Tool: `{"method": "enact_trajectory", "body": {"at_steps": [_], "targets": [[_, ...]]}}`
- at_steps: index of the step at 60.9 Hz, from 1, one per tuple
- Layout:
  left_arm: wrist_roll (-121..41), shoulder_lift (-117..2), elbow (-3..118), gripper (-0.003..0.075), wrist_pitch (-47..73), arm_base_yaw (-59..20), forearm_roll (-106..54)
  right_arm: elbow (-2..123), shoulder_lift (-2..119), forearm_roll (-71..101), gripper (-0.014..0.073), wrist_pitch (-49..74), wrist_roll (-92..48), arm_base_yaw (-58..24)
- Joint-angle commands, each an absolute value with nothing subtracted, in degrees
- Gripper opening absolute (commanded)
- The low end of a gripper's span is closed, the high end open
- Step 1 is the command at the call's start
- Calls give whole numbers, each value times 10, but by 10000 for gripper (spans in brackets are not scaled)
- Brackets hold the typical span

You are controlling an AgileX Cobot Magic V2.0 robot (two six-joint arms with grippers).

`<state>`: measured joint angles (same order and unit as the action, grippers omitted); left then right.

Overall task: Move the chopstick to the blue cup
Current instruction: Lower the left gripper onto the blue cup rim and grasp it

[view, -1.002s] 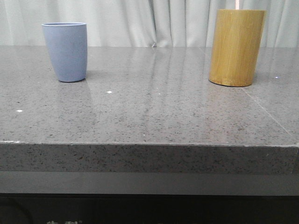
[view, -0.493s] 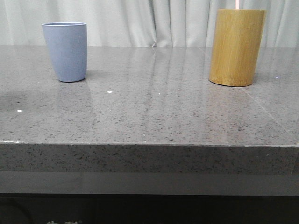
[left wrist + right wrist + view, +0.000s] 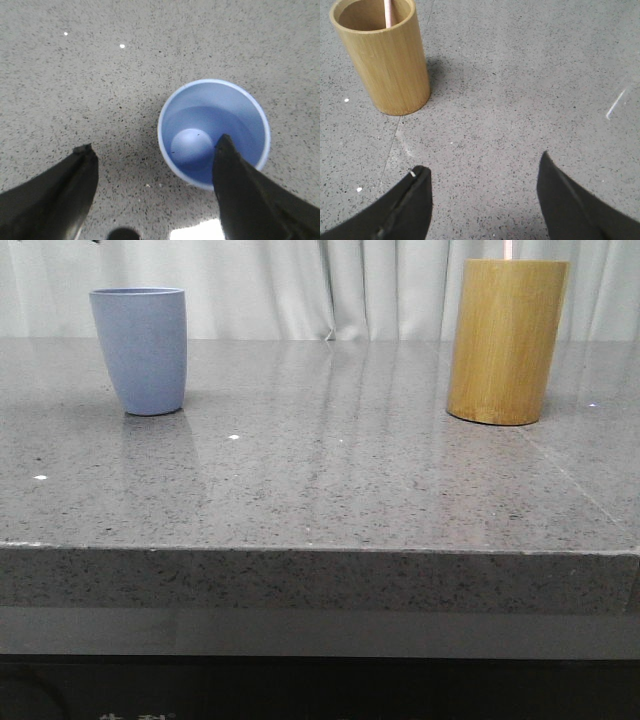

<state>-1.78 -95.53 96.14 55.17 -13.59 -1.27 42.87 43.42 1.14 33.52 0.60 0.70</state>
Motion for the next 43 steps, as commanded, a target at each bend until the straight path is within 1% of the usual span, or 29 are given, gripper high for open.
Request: {"method": "enact_trajectory", "body": {"at_steps": [1,15,22,30,43], "targets": [[-16,-969,1023,480,558,-140,-17,448,434,13,474,298,0,7],[-16,-1050,1109,479,619,-140,-16,448,434,13,474,298,0,7],[-16,-1075,1137,445,645,-140,-16,448,434,13,474,299,0,7],[-16,-1086,1143,368,650,-140,-16,448,434,13,474,299,0,7],[-16,-1089,1143,183,666,-140,-16,448,434,13,474,299,0,7]]}}
